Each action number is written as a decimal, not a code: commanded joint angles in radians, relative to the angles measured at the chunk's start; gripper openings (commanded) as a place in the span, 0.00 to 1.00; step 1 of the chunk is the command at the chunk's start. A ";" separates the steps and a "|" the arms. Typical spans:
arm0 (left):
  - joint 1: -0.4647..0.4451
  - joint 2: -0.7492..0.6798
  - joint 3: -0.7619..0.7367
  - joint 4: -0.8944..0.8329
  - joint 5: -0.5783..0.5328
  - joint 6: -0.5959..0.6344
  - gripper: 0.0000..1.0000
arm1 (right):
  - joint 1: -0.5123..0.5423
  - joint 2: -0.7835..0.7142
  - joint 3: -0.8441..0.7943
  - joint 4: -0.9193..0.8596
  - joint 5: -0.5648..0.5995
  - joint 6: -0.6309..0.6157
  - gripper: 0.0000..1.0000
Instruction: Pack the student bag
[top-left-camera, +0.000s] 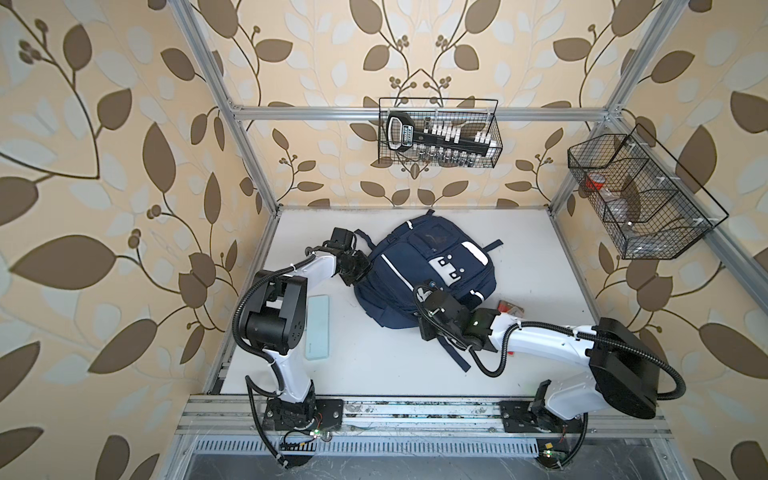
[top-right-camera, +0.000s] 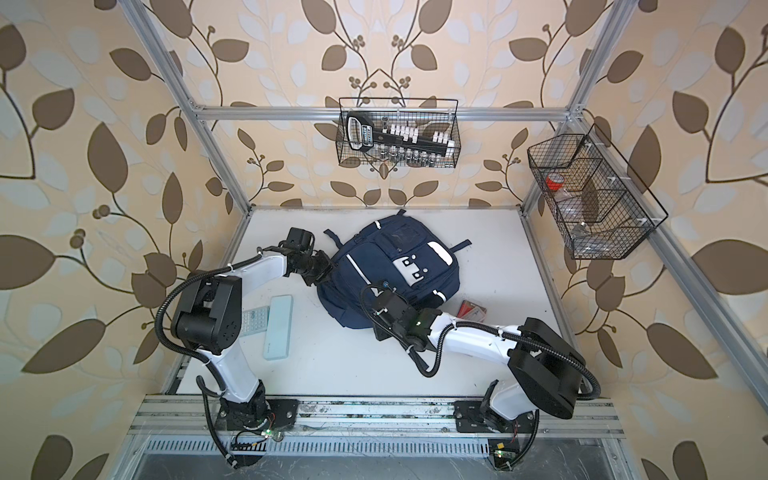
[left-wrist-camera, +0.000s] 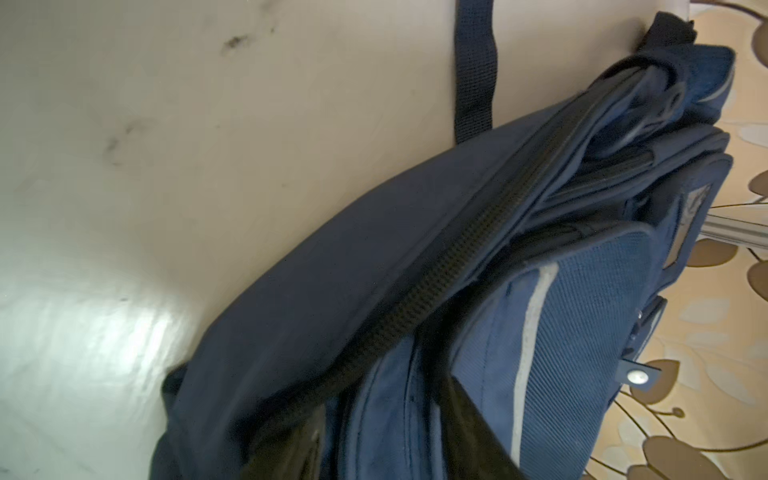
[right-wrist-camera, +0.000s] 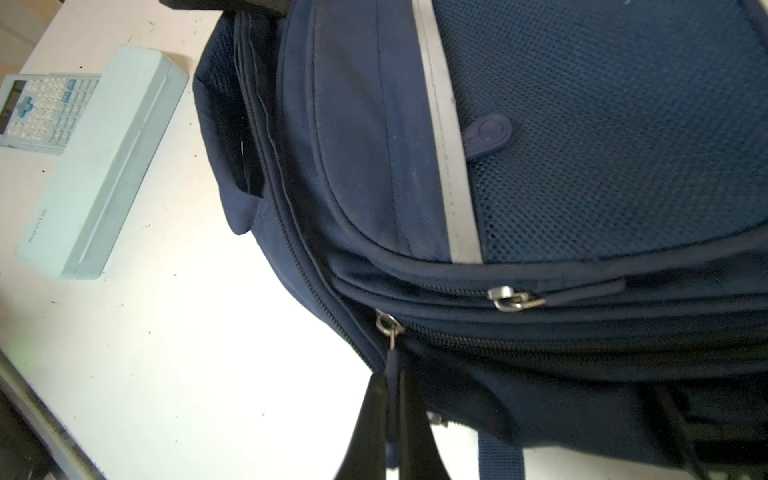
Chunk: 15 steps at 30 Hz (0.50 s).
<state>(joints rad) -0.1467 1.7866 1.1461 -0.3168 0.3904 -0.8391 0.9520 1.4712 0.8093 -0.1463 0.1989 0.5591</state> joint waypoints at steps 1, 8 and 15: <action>0.083 -0.074 -0.004 -0.058 -0.050 0.013 0.55 | 0.011 0.006 0.018 -0.024 0.022 0.031 0.00; 0.117 -0.035 0.052 -0.105 -0.054 0.058 0.58 | 0.019 0.000 0.011 -0.026 0.025 0.038 0.00; 0.129 -0.054 0.011 -0.048 -0.040 0.079 0.58 | 0.019 -0.006 0.019 -0.032 0.020 0.036 0.00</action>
<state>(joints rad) -0.0177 1.7515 1.1740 -0.3908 0.3363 -0.7898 0.9665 1.4712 0.8093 -0.1532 0.2020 0.5873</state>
